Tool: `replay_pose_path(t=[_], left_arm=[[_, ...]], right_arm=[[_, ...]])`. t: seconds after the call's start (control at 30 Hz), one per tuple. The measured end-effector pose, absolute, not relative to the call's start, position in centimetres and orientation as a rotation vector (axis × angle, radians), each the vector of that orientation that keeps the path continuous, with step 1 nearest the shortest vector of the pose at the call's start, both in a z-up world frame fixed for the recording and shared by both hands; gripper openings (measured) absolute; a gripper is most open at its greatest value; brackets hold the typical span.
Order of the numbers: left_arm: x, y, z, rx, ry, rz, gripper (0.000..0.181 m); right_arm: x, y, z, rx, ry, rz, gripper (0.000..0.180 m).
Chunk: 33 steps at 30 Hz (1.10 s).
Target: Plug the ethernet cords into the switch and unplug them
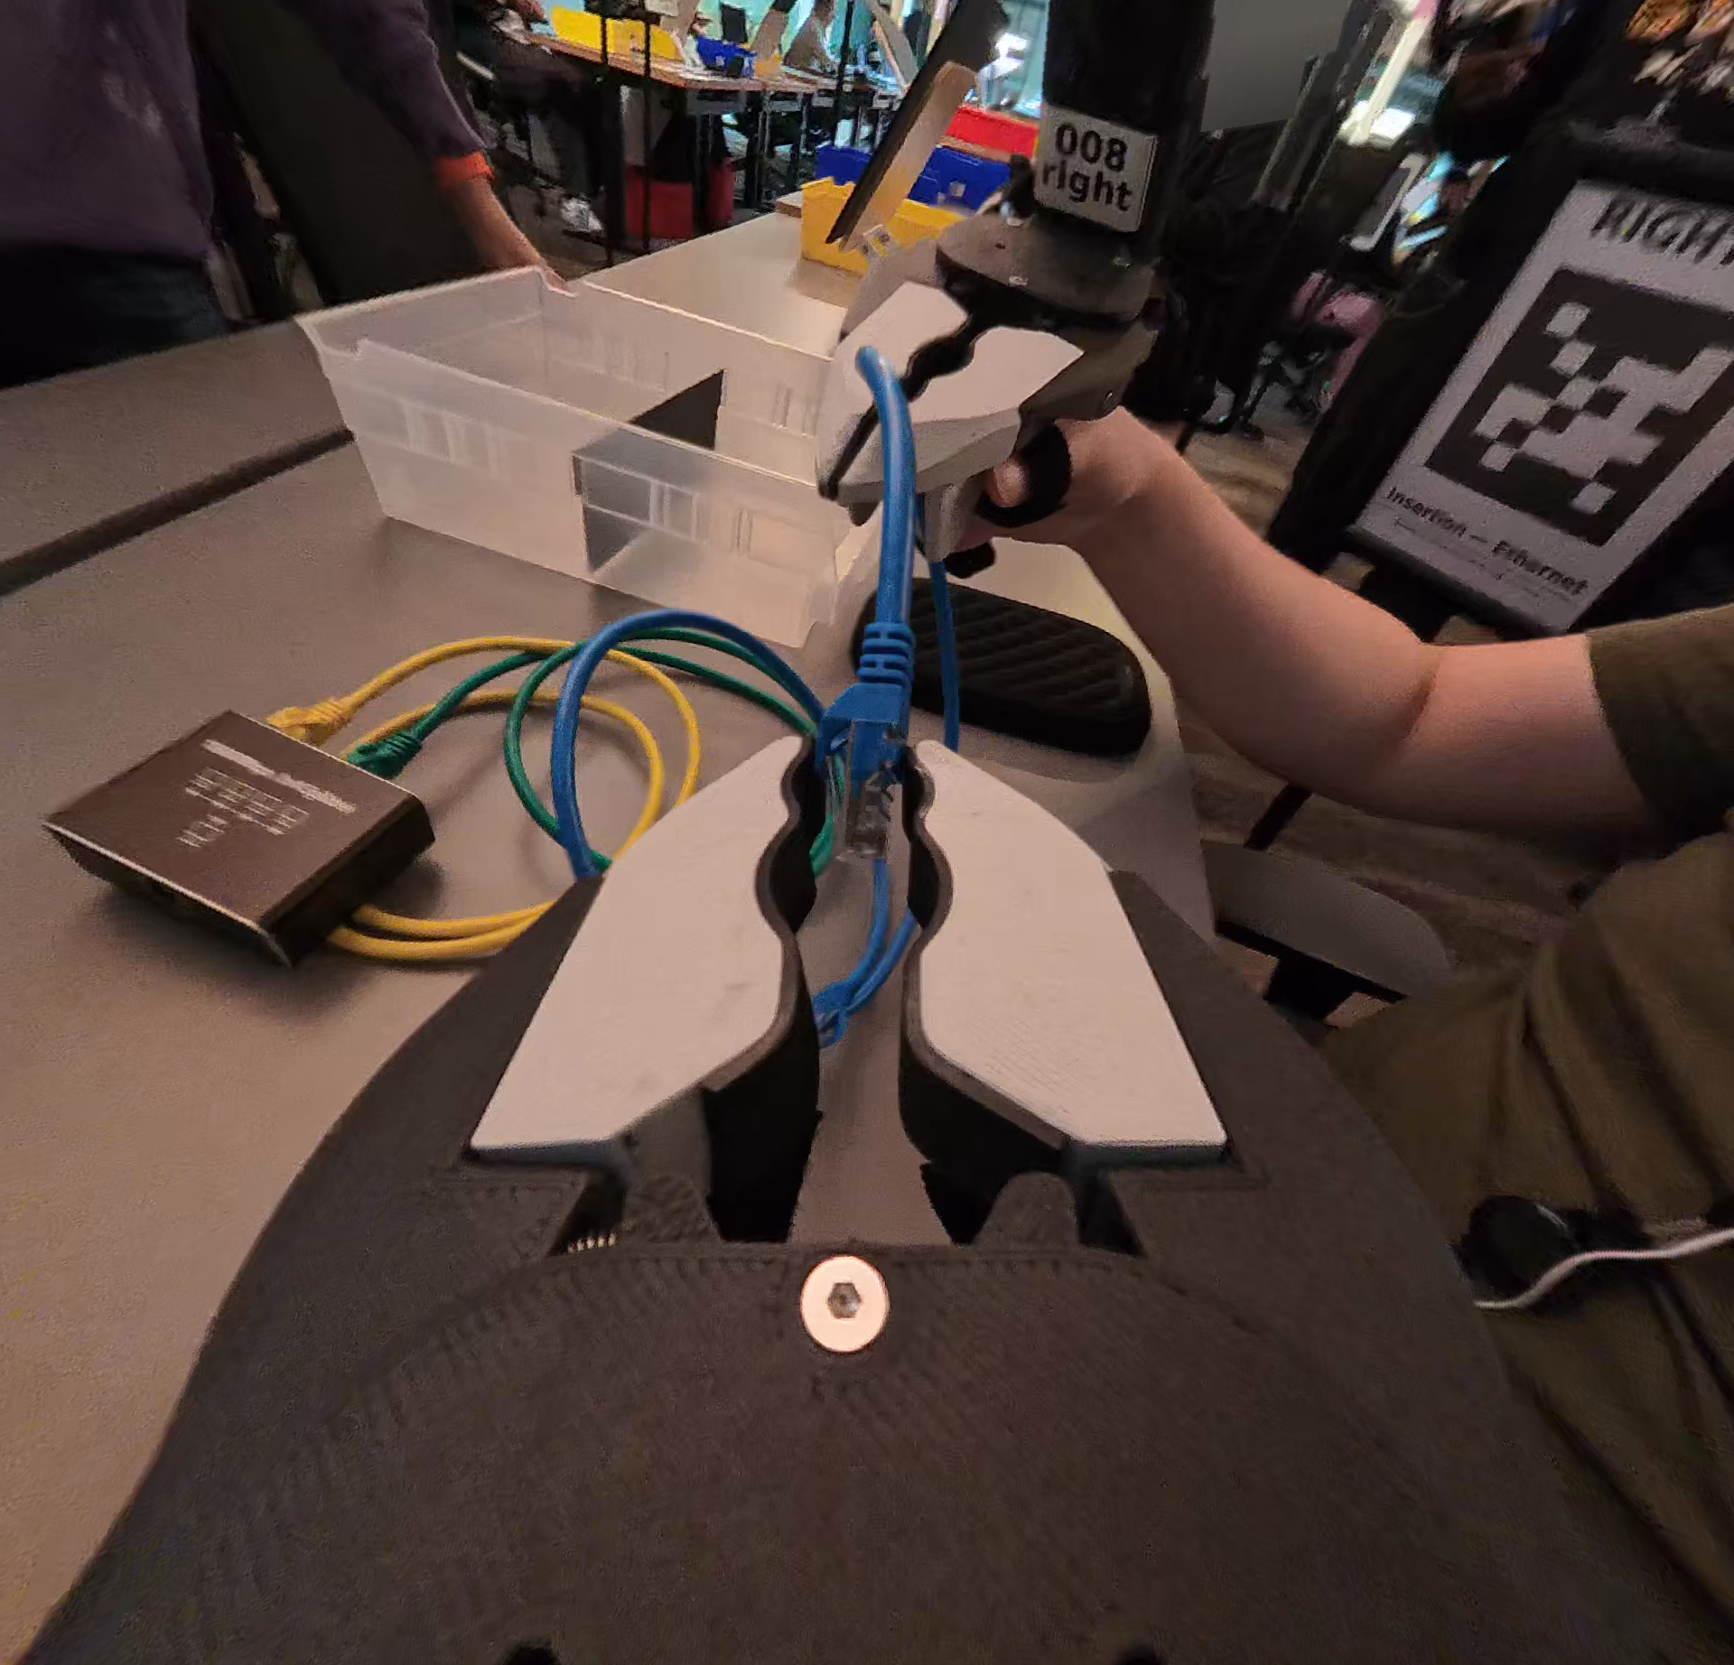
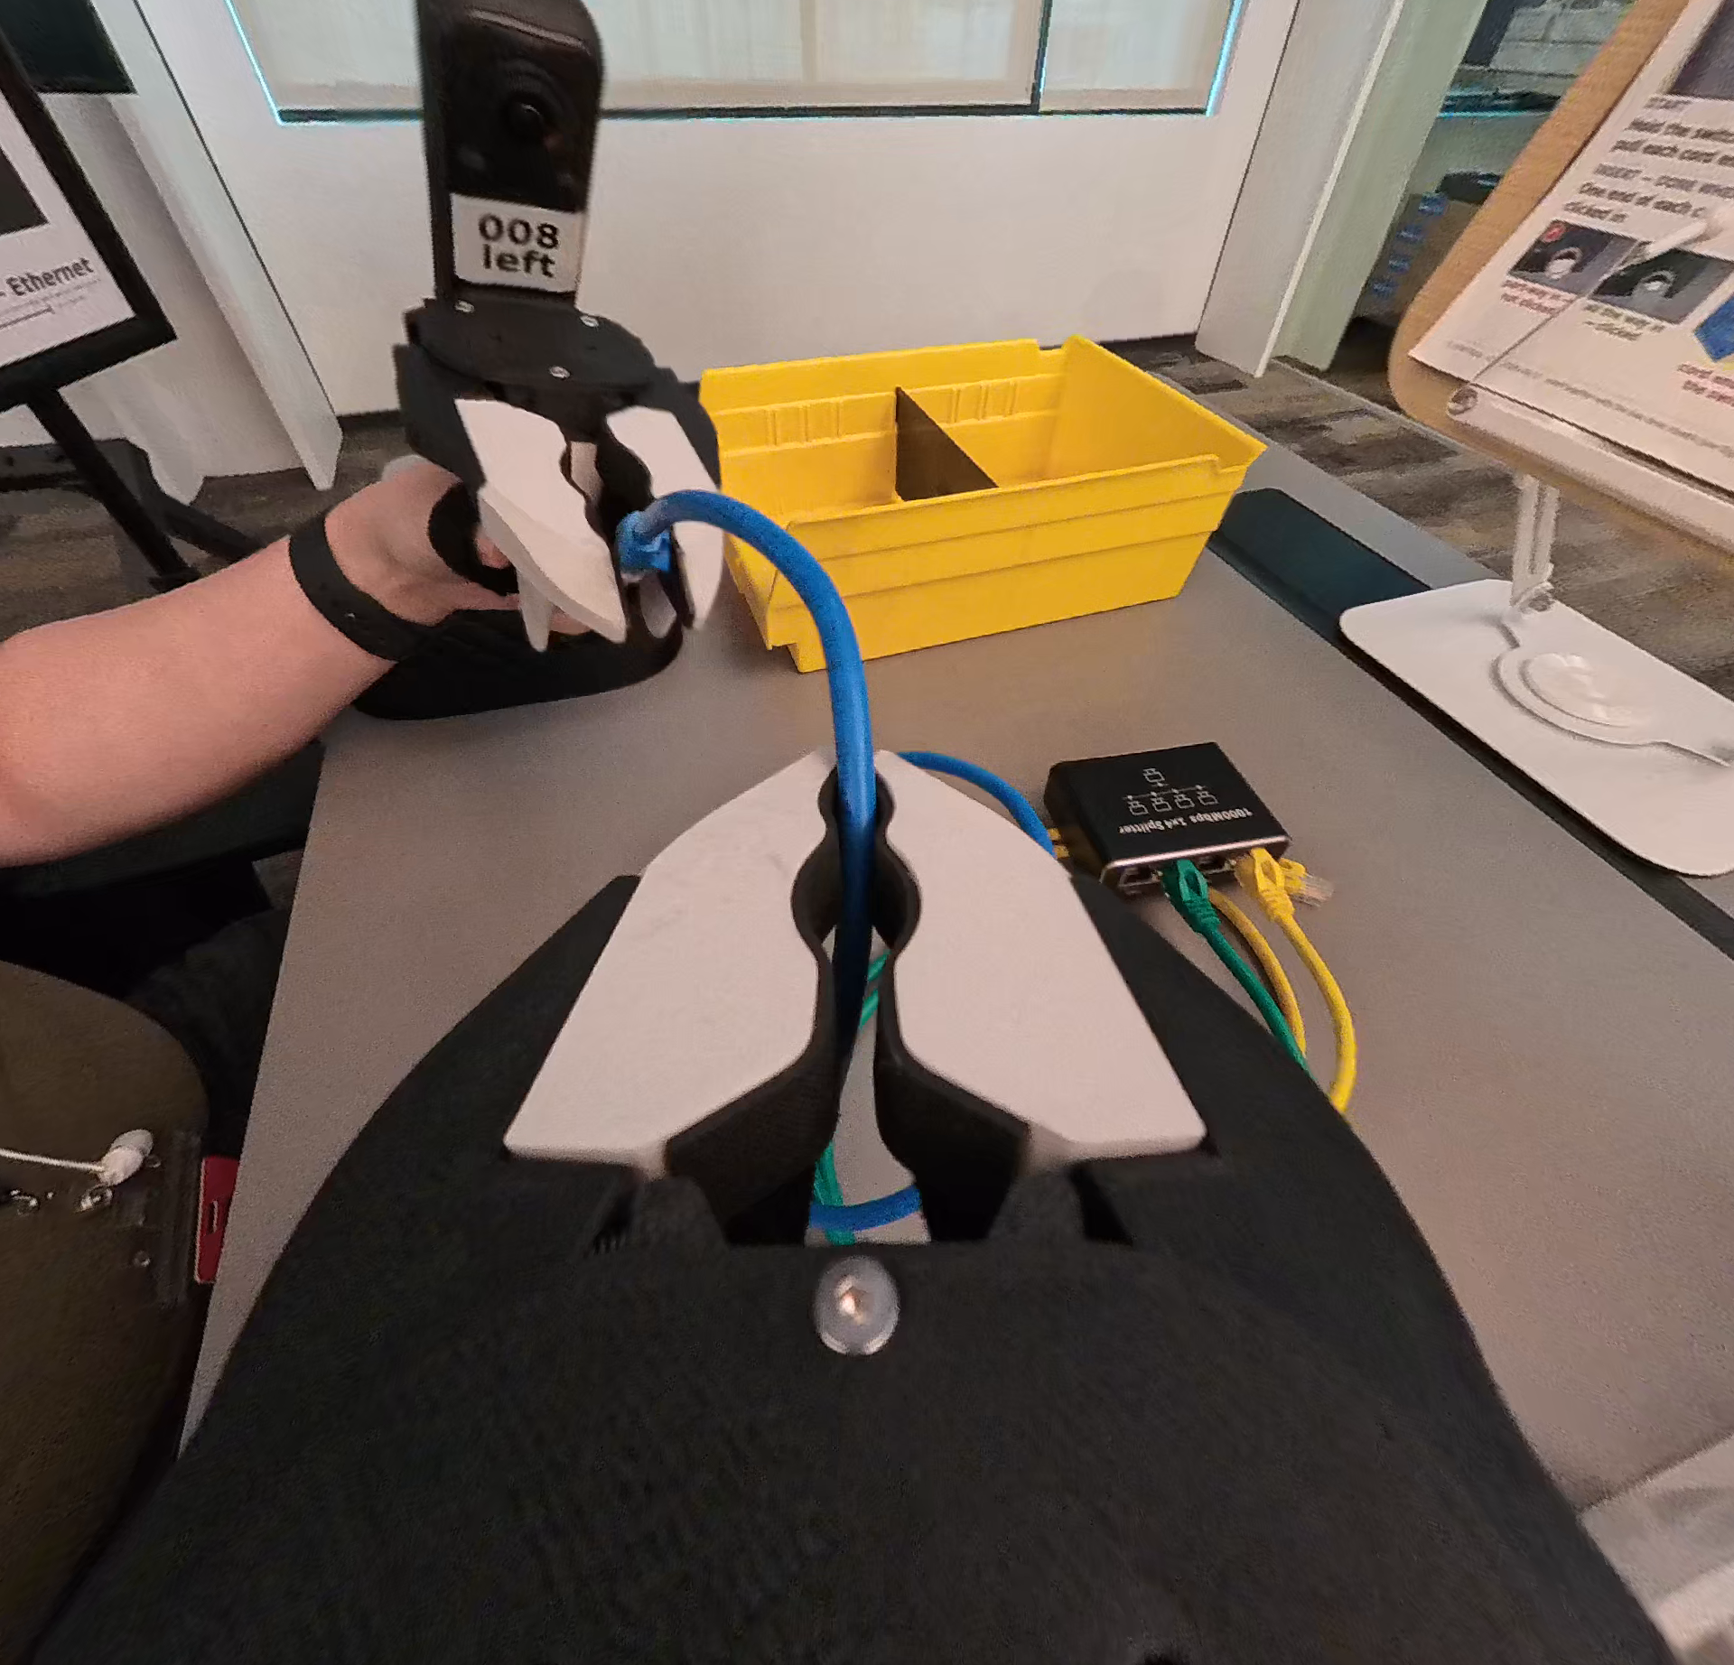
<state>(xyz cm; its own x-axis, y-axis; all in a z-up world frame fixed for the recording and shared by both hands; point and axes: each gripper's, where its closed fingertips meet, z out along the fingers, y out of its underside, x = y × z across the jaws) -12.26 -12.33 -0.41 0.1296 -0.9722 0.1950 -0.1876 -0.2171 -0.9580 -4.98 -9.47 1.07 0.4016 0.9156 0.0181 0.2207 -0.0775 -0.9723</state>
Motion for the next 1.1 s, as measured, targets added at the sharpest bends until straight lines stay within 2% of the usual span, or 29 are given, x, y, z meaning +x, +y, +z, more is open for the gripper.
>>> replay_pose_path(t=[0.07,0.13,0.2,0.33,0.5,0.6,0.97,1.1], left_arm=[[-11.9,-12.2,0.2,-1.536,1.202,-1.036,0.014],[-11.6,-12.0,0.6,-1.53,1.256,-0.854,0.014],[-11.3,-11.8,1.5,-1.503,1.299,-0.663,0.014],[-10.3,-12.7,3.5,-1.384,1.39,-0.421,0.014],[-7.7,-14.5,4.6,-1.224,1.505,-0.278,0.014],[-6.7,-15.0,4.4,-1.189,1.557,-0.245,0.014],[-7.2,-15.2,4.2,-1.156,1.625,-0.178,0.014],[-7.0,-15.1,3.8,-1.144,1.655,-0.153,0.014]], right_arm=[[-4.0,-9.3,1.3,-1.56,-0.983,0.788,0.006],[-2.5,-9.3,2.1,-1.581,-0.87,0.745,0.029],[-1.1,-11.1,3.7,-1.587,-0.725,0.772,0.025],[-3.2,-19.5,7.7,-1.466,-0.638,1.272,0.014],[-6.7,-18.2,4.4,-1.659,-0.54,1.545,0.031],[-7.9,-17.2,4.8,-1.62,-0.431,1.876,0.033],[-7.7,-16.0,5.7,-1.535,-0.42,1.859,0.028],[-8.4,-16.3,5.6,-1.562,-0.471,1.857,0.013]])
